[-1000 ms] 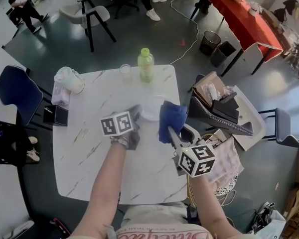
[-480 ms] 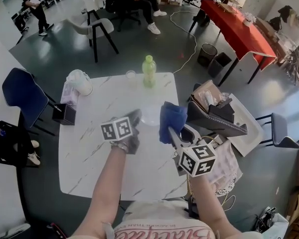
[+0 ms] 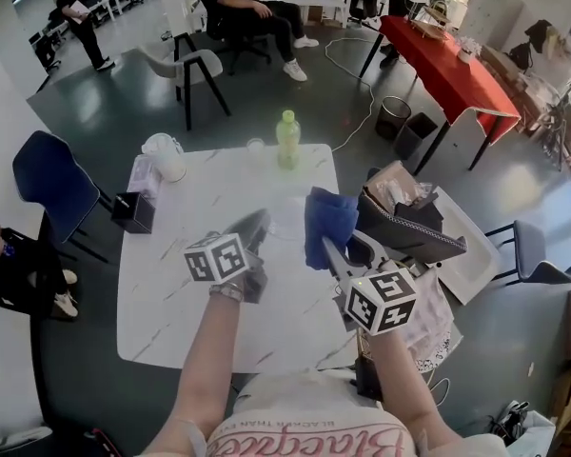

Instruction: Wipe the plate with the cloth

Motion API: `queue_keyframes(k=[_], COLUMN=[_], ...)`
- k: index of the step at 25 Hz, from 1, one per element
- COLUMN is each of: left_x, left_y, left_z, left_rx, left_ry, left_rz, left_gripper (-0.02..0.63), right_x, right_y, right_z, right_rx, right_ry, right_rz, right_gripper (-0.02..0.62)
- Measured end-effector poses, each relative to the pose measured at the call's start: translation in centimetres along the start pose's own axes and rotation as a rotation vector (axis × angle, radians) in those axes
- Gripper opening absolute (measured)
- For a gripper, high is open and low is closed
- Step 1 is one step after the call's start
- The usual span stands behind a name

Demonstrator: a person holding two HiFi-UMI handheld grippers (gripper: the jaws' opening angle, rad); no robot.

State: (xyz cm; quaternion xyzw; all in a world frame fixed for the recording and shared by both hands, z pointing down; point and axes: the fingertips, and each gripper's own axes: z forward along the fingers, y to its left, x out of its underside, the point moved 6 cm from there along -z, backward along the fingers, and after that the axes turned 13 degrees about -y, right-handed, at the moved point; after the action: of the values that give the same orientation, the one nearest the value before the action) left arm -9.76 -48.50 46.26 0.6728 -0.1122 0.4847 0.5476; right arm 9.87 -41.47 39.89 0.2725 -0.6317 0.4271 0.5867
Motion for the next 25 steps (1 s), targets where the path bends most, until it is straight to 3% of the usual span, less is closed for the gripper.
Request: queue_keyframes(k=[10, 18, 25], left_x=[-3.2, -4.0, -4.1], left_y=[-4.3, -5.9, -7.5], left_z=[-5.4, -7.1, -8.0], left_rx=[0.065, 0.086, 0.108], left_ry=[-0.137, -0.169, -0.175], left_rz=[0.005, 0.083, 0.166], left_gripper=[0.015, 0.015, 0.015], right_x=[-2.6, -5.2, -4.8], right_y=[2.0, 7.6, 10.8], right_z=[-1.9, -0.6, 2.3], right_rx=[0.014, -0.1, -0.168], right_ry=[-0.055, -0.083, -0.052], right_rz=[-0.056, -0.362, -0.409], right_gripper=[0.103, 0.103, 0.103])
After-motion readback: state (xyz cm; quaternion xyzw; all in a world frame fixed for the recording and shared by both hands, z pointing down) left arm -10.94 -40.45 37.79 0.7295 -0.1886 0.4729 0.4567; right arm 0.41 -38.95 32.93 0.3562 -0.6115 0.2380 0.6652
